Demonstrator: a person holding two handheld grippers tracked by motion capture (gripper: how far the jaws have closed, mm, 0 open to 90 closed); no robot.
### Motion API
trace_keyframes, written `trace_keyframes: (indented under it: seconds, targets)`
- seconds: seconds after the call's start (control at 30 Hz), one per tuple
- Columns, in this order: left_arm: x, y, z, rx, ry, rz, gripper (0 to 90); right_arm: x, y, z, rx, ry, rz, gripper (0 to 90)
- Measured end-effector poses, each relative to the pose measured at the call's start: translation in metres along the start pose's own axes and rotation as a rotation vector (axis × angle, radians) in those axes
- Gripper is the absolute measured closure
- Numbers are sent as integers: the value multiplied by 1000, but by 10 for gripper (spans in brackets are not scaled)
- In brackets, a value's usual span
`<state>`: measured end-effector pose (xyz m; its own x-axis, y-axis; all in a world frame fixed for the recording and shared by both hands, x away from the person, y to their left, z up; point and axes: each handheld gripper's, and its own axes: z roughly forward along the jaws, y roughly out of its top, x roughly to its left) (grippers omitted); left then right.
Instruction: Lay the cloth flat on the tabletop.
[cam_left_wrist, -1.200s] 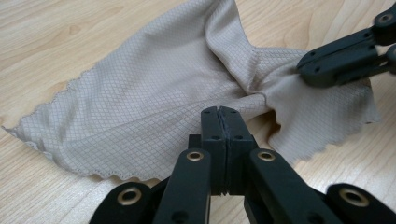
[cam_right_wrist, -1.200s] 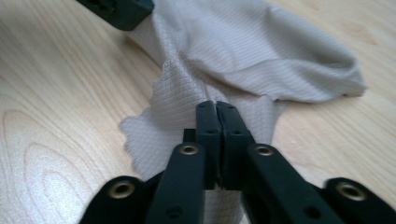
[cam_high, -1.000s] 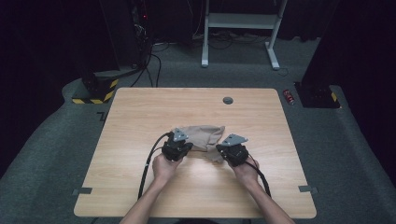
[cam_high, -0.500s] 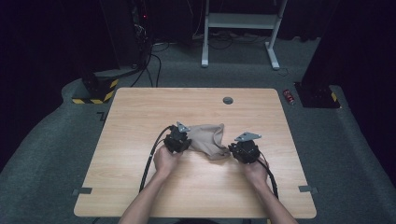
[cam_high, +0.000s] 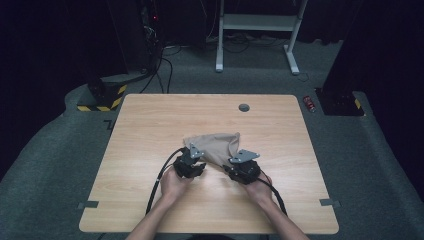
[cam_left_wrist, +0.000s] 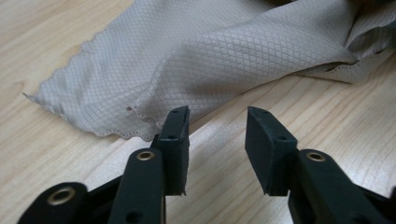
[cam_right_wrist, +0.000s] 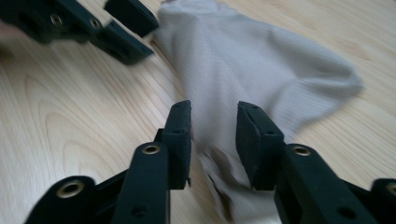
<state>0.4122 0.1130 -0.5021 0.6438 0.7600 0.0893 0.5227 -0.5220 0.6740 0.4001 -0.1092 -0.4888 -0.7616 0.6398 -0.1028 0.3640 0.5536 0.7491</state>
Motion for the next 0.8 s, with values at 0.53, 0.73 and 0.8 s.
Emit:
trace_keyframes:
  seconds: [0.53, 0.73, 0.8]
  targets:
    - [14, -18, -12, -127, 5, -120, 538, -13, 38, 37, 79, 24, 35, 891]
    - [12, -9, -4, -112, -9, -107, 547, -39, 51, 47, 90, -37, 109, 887]
    - [9, -4, 1, -106, -19, -97, 549, -46, 50, 55, 121, -65, 125, 886]
